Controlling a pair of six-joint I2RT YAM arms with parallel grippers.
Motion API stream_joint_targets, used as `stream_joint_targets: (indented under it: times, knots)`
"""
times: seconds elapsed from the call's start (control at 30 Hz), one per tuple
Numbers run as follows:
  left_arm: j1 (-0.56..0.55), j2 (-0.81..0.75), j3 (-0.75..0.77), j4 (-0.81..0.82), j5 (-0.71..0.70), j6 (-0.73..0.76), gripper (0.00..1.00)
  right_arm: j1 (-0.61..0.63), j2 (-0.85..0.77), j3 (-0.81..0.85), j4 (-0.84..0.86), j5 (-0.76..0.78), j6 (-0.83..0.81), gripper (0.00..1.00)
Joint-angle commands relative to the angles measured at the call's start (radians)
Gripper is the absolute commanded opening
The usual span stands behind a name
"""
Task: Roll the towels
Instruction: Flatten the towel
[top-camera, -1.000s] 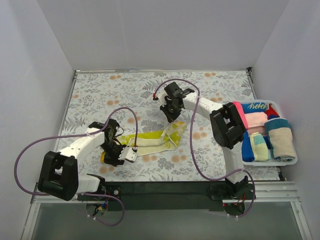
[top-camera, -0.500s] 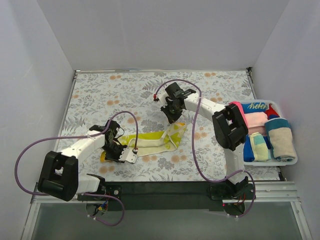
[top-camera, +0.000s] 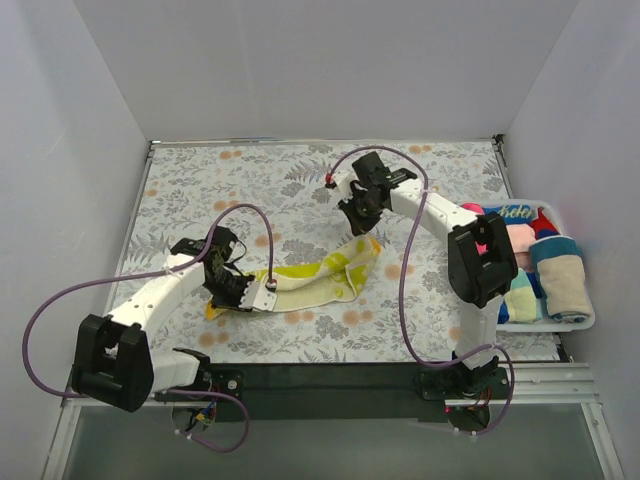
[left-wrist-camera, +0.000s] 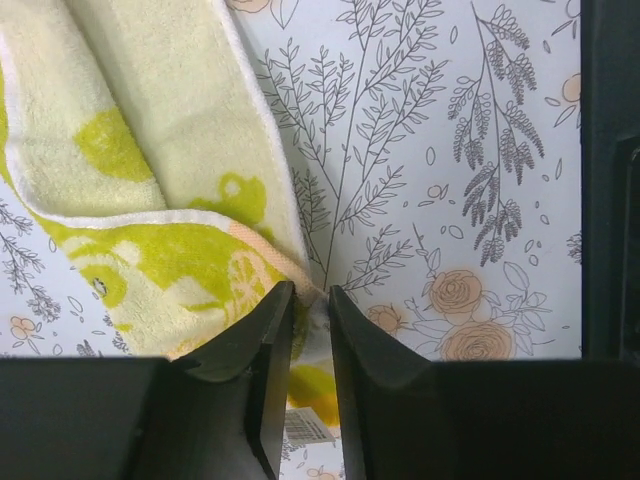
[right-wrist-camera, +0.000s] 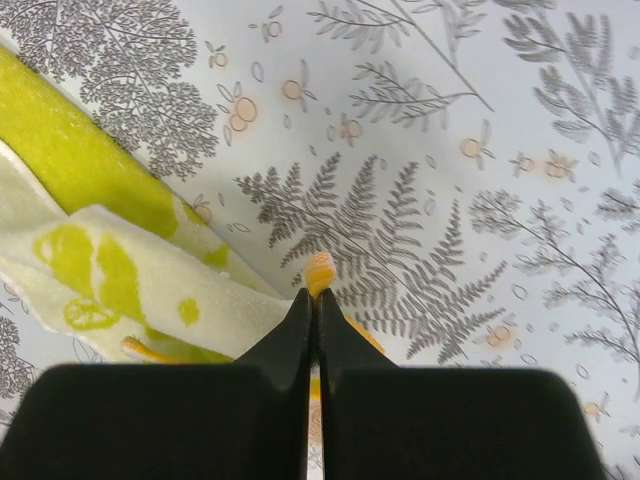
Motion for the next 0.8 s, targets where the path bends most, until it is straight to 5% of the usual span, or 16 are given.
stream_joint_targets:
  times: [0.0, 0.23, 0.33, 0.47, 0.77]
  knots:
    - [0.003, -0.029, 0.007, -0.047, 0.053, -0.011, 0.21, -0.044, -0.066, -0.013, -0.034, -0.027, -0.018, 0.01]
    - [0.003, 0.02, -0.045, 0.014, 0.043, -0.046, 0.15, -0.057, -0.069, -0.006, -0.052, -0.069, -0.015, 0.01]
    - [0.003, 0.045, -0.042, 0.034, 0.041, -0.074, 0.0, -0.056, -0.07, 0.002, -0.057, -0.071, -0.012, 0.01]
    - [0.032, 0.028, 0.023, 0.06, 0.061, -0.144, 0.0, -0.064, -0.099, 0.008, -0.065, -0.073, -0.027, 0.01]
    - [0.42, 0.141, 0.474, 0.186, 0.246, -0.493, 0.0, -0.209, -0.211, 0.134, -0.062, -0.103, 0.011, 0.01]
